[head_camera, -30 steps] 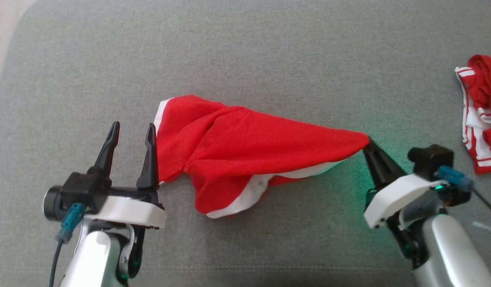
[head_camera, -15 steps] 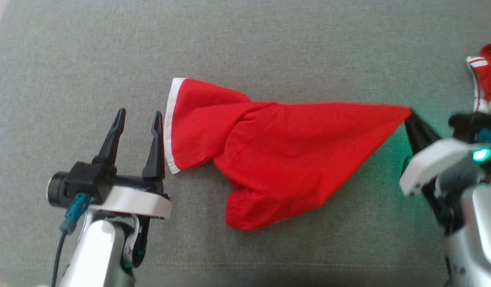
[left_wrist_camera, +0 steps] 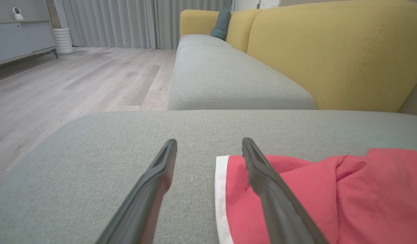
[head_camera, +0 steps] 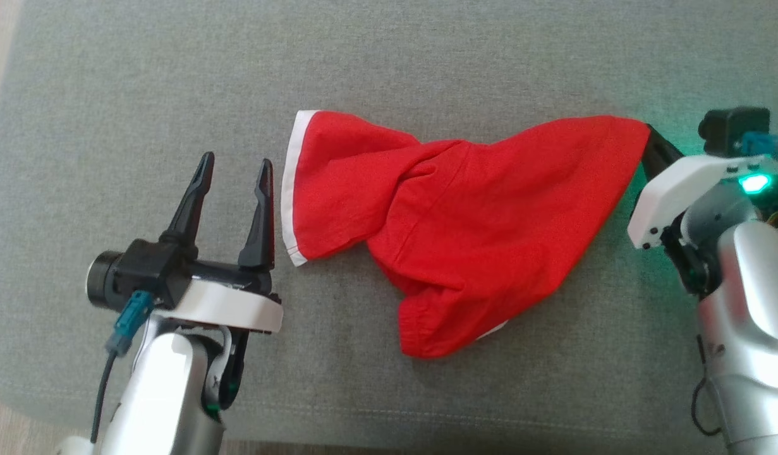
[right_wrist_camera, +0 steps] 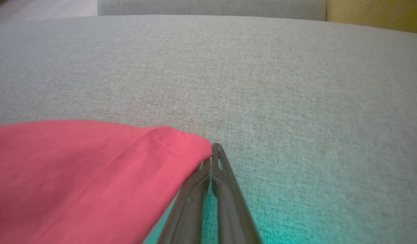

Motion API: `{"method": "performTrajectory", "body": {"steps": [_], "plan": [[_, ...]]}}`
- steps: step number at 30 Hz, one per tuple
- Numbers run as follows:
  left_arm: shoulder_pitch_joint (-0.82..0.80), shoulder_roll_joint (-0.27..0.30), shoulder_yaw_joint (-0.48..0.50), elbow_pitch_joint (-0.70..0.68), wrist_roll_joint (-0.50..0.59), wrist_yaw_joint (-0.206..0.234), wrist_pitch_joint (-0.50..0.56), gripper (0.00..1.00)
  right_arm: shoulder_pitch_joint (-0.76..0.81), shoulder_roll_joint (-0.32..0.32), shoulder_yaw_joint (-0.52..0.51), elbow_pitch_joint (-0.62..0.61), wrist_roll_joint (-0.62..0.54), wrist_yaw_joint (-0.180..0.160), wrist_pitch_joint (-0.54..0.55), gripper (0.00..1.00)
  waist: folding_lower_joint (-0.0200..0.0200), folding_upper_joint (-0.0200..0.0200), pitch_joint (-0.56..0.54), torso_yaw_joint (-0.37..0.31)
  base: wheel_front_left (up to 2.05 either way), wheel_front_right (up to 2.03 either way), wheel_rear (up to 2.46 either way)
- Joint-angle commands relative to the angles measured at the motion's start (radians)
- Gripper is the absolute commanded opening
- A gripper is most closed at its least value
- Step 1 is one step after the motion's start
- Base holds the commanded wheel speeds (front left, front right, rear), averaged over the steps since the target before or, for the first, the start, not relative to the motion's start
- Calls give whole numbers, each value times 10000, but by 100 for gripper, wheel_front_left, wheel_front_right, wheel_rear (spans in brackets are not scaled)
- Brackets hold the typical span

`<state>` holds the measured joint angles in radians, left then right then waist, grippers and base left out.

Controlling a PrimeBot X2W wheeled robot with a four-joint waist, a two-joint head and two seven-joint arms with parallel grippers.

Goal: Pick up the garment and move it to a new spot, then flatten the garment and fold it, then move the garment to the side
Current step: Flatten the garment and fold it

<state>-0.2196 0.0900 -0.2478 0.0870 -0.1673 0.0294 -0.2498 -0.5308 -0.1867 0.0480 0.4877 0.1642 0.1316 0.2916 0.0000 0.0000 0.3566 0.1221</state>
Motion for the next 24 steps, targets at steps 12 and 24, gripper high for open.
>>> {"method": "performTrajectory", "body": {"steps": [12,24], "plan": [[358,84,672,-394,236,3,-120,100,1605,212,288,-1360,149,-9,-2828,100,0,0,-598,-550,0,0,0],[1100,240,708,-600,373,17,-120,100,3526,485,287,-4871,63,-9,-3611,100,0,0,-1285,-1032,0,0,0]]}}
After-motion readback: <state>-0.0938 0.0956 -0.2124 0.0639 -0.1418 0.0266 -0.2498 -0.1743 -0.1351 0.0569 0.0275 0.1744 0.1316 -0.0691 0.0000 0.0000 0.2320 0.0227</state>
